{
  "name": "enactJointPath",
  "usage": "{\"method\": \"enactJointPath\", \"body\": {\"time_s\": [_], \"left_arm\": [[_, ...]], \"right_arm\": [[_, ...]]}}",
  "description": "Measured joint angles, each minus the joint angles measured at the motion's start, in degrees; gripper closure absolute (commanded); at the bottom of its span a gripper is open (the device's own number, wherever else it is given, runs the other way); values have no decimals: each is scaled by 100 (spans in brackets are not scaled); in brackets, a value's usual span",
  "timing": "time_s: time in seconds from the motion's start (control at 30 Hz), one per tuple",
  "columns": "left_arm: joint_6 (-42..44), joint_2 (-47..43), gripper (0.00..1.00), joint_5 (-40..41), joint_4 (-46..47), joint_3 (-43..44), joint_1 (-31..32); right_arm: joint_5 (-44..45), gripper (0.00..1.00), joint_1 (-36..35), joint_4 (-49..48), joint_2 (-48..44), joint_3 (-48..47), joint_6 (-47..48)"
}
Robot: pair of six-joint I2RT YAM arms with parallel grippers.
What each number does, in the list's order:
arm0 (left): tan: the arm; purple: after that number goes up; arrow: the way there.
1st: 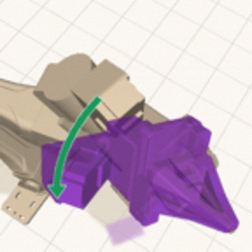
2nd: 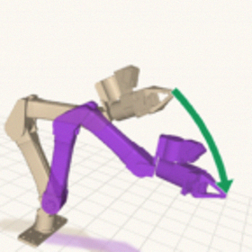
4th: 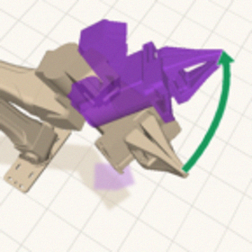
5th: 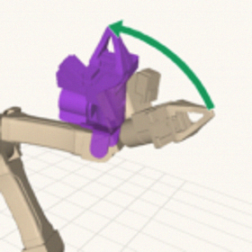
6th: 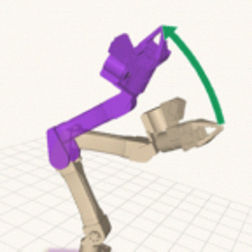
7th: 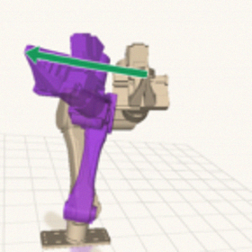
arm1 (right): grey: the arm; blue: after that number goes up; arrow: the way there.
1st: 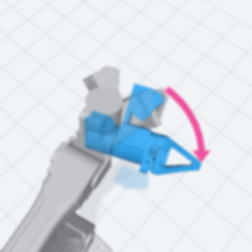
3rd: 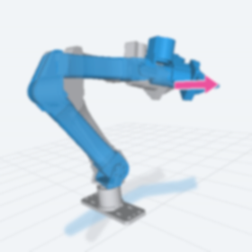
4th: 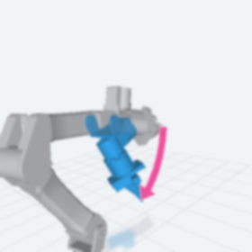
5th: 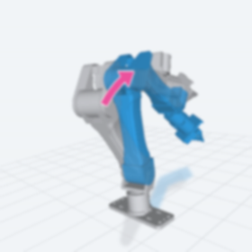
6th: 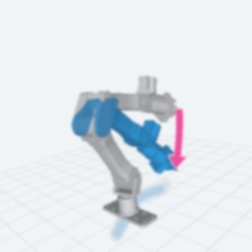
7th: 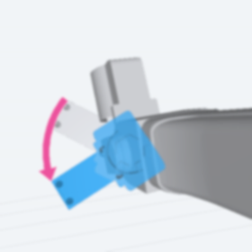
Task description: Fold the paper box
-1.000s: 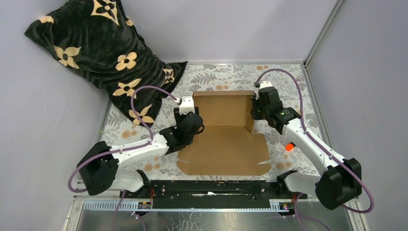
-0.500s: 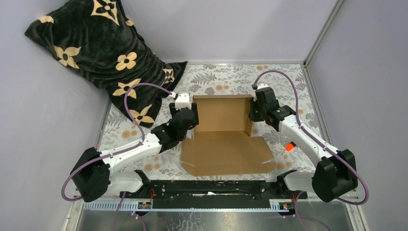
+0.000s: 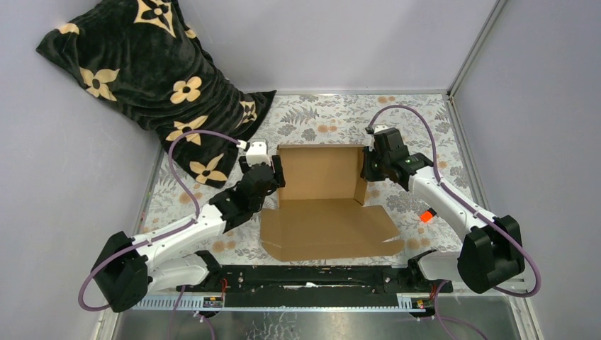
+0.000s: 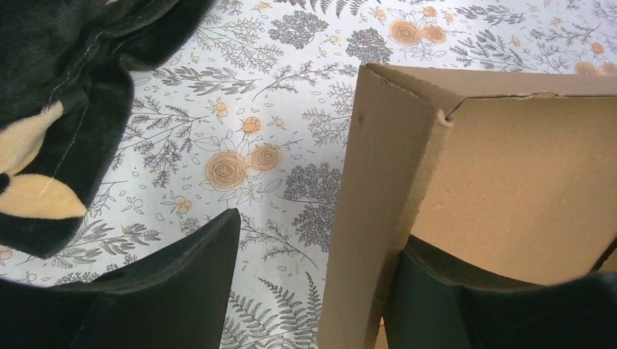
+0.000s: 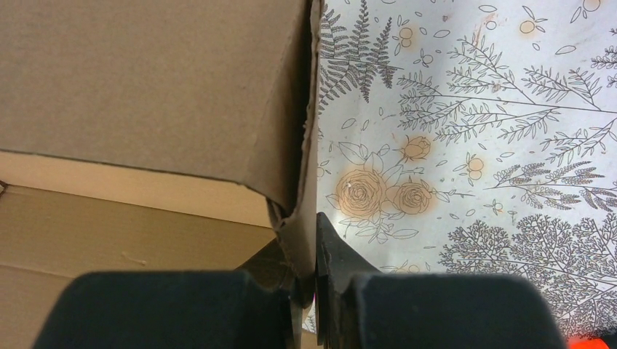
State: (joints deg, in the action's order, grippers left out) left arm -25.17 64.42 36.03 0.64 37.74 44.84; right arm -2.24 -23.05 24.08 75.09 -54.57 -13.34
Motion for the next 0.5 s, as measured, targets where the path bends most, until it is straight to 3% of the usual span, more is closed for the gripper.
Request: {"method": "enactJointPath", "body": {"time_s": [0.27,0.5], "left_arm": [[-74,-280,23,-647,140,-258,-44],[-264,-439,23,-1353,590,-857,-70]], "right_arm": [[136,100,-9,-79,-122,98,-37],[428,100,-24,-422,-271,529,-57]]}}
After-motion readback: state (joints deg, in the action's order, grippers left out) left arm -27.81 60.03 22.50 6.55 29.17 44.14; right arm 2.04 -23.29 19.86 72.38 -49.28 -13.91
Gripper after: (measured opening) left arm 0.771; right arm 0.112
